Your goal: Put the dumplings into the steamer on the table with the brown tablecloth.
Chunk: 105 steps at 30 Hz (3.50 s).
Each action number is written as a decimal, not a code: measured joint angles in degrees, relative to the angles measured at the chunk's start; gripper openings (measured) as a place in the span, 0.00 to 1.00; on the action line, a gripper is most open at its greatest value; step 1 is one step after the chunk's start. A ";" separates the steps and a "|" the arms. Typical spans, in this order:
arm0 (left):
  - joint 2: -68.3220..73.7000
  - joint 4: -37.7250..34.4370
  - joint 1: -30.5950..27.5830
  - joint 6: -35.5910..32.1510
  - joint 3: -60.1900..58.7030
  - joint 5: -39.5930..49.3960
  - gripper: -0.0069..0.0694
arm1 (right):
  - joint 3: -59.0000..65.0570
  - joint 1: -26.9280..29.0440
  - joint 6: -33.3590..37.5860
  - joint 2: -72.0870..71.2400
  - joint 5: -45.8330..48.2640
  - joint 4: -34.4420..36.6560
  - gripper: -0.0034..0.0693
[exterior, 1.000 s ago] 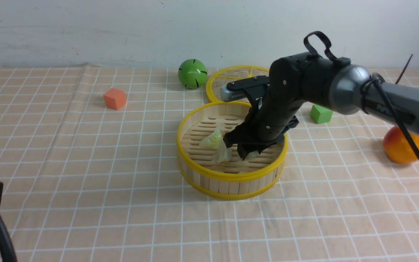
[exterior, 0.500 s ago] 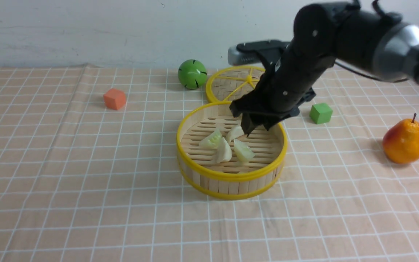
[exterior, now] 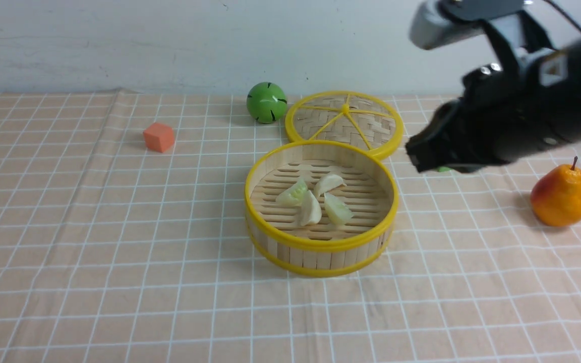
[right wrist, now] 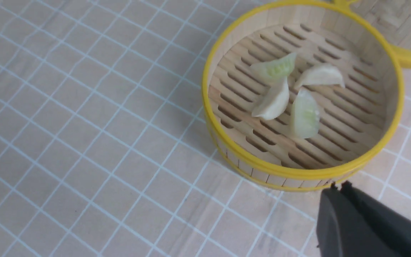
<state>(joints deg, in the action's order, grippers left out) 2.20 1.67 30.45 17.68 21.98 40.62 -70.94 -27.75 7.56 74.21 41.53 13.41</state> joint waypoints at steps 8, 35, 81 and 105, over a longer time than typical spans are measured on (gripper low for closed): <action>-0.07 0.00 0.00 0.04 0.00 -0.25 0.13 | 20.43 0.00 0.16 -25.78 -11.91 0.00 0.02; -0.07 0.00 0.00 0.04 0.00 -0.35 0.15 | 26.29 0.00 -0.01 -37.22 -10.49 -7.43 0.04; -0.07 0.00 0.00 0.04 0.00 -0.35 0.18 | 71.79 26.30 -22.44 -74.76 -19.16 -17.83 0.02; -0.07 0.00 -2.19 0.21 -5.82 -11.23 0.17 | 71.79 26.30 -22.44 -74.76 -19.12 -17.77 0.05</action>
<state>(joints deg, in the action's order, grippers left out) 2.13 1.67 28.26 17.89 16.16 29.39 0.85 -1.45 -14.88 -0.55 22.42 -4.36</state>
